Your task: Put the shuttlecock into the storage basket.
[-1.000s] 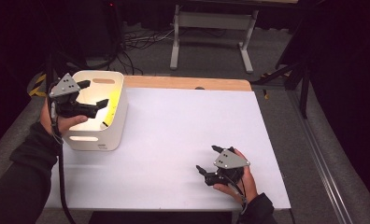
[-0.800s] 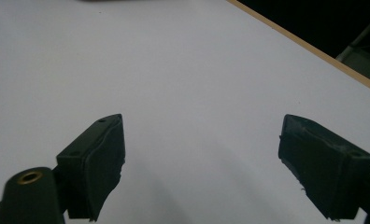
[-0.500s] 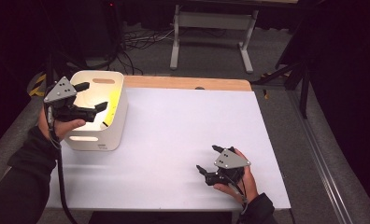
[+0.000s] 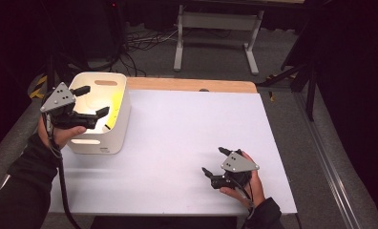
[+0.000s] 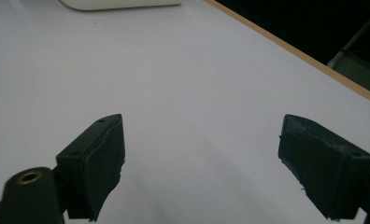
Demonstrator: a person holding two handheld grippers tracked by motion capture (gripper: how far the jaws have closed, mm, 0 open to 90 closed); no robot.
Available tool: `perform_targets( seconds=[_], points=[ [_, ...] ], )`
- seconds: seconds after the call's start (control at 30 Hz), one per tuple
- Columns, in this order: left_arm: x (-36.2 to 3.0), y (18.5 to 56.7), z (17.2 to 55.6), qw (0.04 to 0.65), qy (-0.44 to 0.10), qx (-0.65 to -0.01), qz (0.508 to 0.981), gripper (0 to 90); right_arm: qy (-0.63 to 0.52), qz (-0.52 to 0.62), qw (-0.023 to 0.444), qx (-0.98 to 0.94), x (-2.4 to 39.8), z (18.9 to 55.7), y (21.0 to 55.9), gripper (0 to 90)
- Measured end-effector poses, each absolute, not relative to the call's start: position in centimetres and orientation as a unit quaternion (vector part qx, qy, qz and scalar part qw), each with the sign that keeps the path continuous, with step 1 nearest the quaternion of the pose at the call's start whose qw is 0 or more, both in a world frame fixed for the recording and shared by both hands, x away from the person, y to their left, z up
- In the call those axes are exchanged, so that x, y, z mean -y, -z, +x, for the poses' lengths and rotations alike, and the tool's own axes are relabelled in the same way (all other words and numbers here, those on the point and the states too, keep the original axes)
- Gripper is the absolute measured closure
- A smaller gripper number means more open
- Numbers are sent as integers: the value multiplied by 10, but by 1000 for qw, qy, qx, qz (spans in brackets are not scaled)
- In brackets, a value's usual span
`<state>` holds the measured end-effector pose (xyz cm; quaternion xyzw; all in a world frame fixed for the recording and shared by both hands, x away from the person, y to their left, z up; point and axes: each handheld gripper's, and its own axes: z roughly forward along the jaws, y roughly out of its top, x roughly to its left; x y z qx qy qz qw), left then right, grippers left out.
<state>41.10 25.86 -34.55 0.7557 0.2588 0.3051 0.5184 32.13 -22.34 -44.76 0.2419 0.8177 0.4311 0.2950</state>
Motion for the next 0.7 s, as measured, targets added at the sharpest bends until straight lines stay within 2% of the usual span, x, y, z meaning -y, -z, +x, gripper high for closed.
perform_targets(
  seconds=[0.7],
  points=[
    [-247,349,383,541,-319,-223,745,97,-442,247,312,-804,226,320,444,154]
  ],
)
